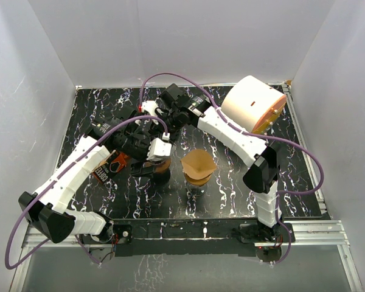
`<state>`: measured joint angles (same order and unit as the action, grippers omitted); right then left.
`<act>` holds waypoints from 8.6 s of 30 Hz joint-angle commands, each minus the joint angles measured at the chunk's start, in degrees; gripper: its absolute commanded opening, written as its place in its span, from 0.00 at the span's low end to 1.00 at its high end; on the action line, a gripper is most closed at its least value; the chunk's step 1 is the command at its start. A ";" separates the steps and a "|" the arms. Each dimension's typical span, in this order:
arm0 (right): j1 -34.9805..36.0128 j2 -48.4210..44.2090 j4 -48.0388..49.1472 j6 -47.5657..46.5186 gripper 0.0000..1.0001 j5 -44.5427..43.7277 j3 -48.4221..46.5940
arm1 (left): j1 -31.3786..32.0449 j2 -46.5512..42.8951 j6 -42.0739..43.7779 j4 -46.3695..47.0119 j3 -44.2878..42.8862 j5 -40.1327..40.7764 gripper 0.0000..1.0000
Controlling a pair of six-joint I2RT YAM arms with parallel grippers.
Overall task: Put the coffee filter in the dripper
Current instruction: Place the coffee filter in the coffee dripper.
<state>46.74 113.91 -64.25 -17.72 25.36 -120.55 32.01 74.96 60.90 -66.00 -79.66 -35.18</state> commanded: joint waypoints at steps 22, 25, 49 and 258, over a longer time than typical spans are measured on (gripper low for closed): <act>0.90 -0.19 -1.84 -2.40 0.45 7.71 -3.37 | 1.35 1.48 4.40 5.38 1.17 6.07 0.85; 0.90 -0.26 -1.98 -2.58 0.45 8.01 -3.18 | 1.41 1.58 4.49 5.74 1.54 5.98 0.84; 0.90 0.35 -3.16 -3.71 0.44 10.41 -2.84 | 1.54 1.02 5.33 6.26 -0.57 11.68 0.87; 0.20 -0.82 -4.04 -7.48 0.56 4.13 -6.20 | 1.92 -1.93 3.36 -1.00 -3.16 1.04 0.98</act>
<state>46.35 115.24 -66.52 -23.94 26.37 -124.64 34.48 72.93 63.61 -67.40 -81.43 -31.44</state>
